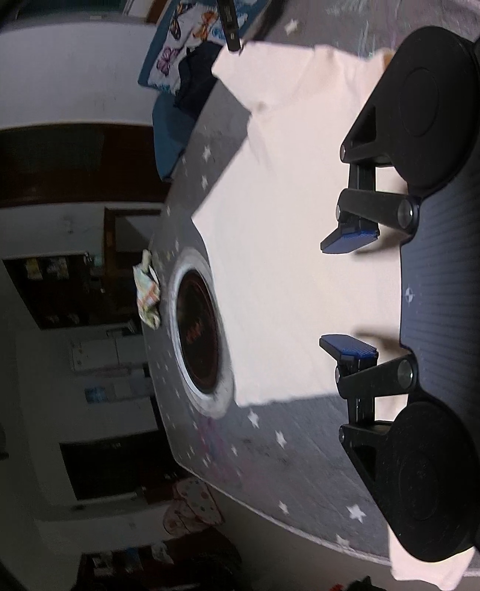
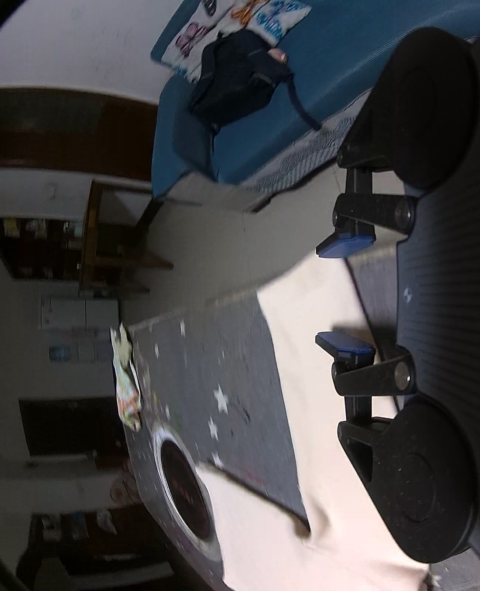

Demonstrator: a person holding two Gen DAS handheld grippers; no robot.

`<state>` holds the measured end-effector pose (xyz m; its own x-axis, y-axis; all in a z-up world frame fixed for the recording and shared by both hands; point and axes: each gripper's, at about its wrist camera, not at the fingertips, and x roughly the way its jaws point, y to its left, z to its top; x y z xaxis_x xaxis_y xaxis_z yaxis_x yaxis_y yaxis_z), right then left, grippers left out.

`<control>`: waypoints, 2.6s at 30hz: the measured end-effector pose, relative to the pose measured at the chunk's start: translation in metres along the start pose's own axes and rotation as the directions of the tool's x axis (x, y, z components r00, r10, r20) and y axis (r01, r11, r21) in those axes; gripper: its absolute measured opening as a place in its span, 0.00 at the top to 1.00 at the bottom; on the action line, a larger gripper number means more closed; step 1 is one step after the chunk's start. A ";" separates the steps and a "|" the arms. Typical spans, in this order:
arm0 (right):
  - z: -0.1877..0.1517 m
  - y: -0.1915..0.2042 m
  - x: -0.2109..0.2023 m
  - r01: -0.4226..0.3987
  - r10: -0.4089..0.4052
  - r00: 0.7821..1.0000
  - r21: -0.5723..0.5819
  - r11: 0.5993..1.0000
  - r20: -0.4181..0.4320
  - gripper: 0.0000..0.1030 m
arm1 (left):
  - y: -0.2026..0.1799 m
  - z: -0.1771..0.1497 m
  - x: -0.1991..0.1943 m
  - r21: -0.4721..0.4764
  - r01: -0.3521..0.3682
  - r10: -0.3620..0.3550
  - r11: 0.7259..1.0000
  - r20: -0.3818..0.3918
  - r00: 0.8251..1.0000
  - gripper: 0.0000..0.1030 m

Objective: Fold clothes

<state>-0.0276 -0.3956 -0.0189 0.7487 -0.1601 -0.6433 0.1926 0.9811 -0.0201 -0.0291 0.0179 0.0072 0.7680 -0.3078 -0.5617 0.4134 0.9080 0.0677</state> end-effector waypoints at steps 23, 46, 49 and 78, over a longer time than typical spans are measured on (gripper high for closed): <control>0.010 -0.017 -0.035 -0.014 0.006 0.996 0.099 0.995 0.087 0.96 | -0.111 0.014 0.004 0.179 0.316 -0.316 0.932 -0.029 0.948 0.48; 0.049 -0.006 -0.081 -0.080 0.066 0.980 0.069 0.994 0.188 0.96 | -0.133 0.010 0.010 0.161 0.467 -0.464 0.870 -0.056 0.884 0.41; 0.058 0.007 -0.092 -0.101 0.093 0.972 0.024 0.995 0.214 0.96 | -0.108 0.014 0.000 0.125 0.421 -0.423 0.898 -0.013 0.906 0.39; 0.051 0.286 -0.125 -0.521 0.594 0.804 -0.484 0.703 -0.002 0.94 | 0.051 -0.050 -0.063 -0.249 0.087 -0.072 0.965 0.070 0.995 0.32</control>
<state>-0.0334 -0.1008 0.0949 0.7151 0.4542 -0.5313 -0.5615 0.8260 -0.0496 -0.0809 0.0975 0.0049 0.7687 -0.3913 -0.5059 0.3438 0.9198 -0.1890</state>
